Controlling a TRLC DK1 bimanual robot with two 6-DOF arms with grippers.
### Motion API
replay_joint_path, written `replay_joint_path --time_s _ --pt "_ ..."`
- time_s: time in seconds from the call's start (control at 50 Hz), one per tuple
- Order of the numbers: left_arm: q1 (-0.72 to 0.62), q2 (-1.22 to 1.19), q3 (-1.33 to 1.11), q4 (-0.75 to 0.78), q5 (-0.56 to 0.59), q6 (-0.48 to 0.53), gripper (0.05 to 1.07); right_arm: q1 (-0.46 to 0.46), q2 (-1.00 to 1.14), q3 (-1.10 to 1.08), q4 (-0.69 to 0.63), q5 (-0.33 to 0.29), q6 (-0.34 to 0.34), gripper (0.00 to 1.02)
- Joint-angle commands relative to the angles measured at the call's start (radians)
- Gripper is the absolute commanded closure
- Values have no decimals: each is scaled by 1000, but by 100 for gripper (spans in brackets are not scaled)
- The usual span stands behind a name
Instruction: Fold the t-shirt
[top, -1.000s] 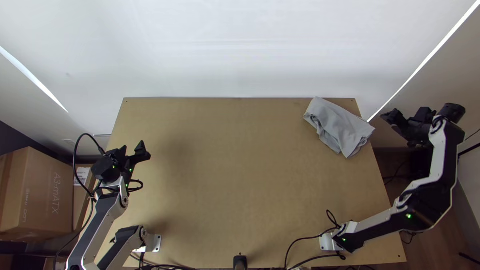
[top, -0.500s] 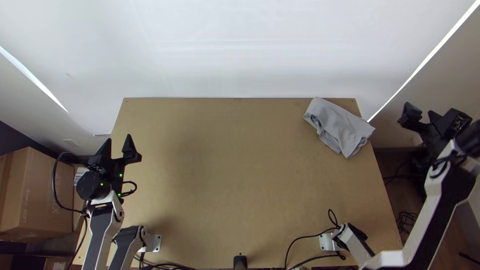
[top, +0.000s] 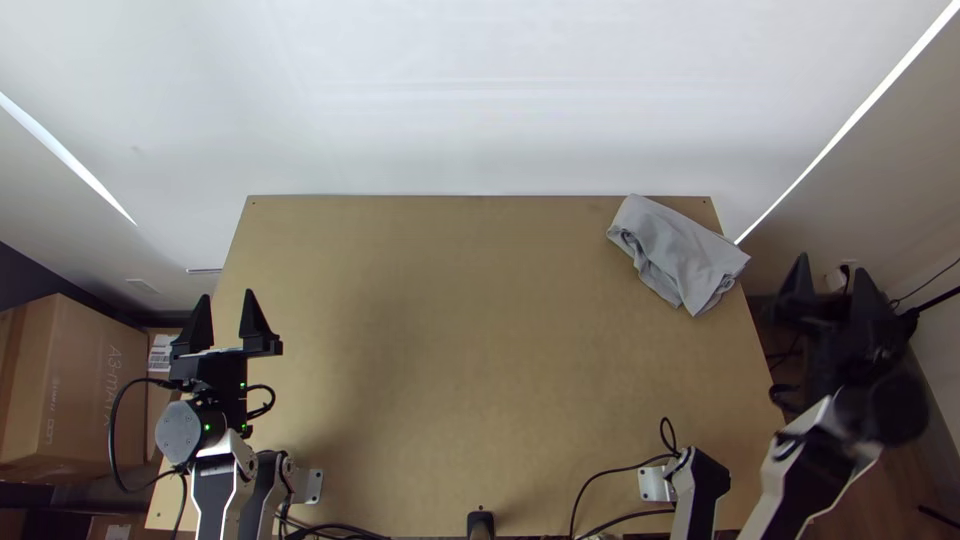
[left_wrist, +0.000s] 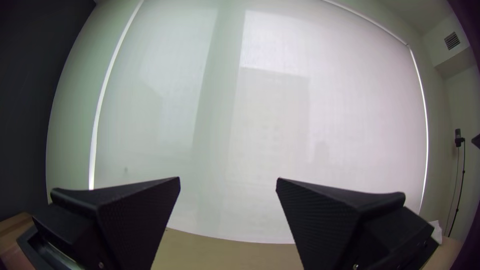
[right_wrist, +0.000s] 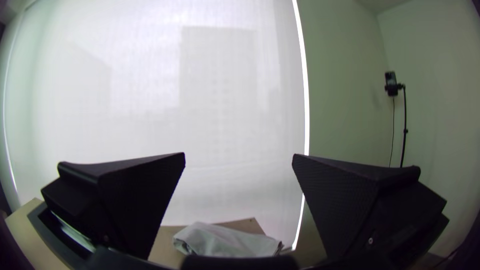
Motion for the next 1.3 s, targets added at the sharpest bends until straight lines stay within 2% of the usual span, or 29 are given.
replay_joint_path --time_s 0.0,0.08,0.24,0.34,0.38,0.48,0.56,0.74,0.86,0.96,1.28 --pt "-5 -83 -56 23 -5 21 10 -4 -133 -116 78 9 29 4" --pt "-6 -158 -95 34 -3 17 10 -4 -176 -185 94 13 29 4" --pt "-37 -266 -213 189 -3 21 10 -4 -318 -386 170 53 38 4" --pt "-40 -264 -227 195 -3 20 10 -1 -481 -561 260 73 38 4" --pt "-49 -264 -234 190 -3 12 10 2 -485 -633 354 75 46 4" --pt "-61 -263 -237 101 -3 -5 10 8 -484 -696 314 102 71 4" --pt "-64 -263 -236 -15 -3 -38 10 42 -484 -760 314 104 57 4" --pt "-63 -264 -236 -213 -5 -51 10 96 -481 -762 65 124 57 4" --pt "-57 -264 -237 -311 -5 -42 10 104 -481 -760 58 162 40 4" --pt "-57 -264 -230 -388 -5 -26 10 105 -479 -760 58 162 41 4" --pt "-55 -263 -230 -391 -5 -25 10 105 -479 -760 58 162 40 4"
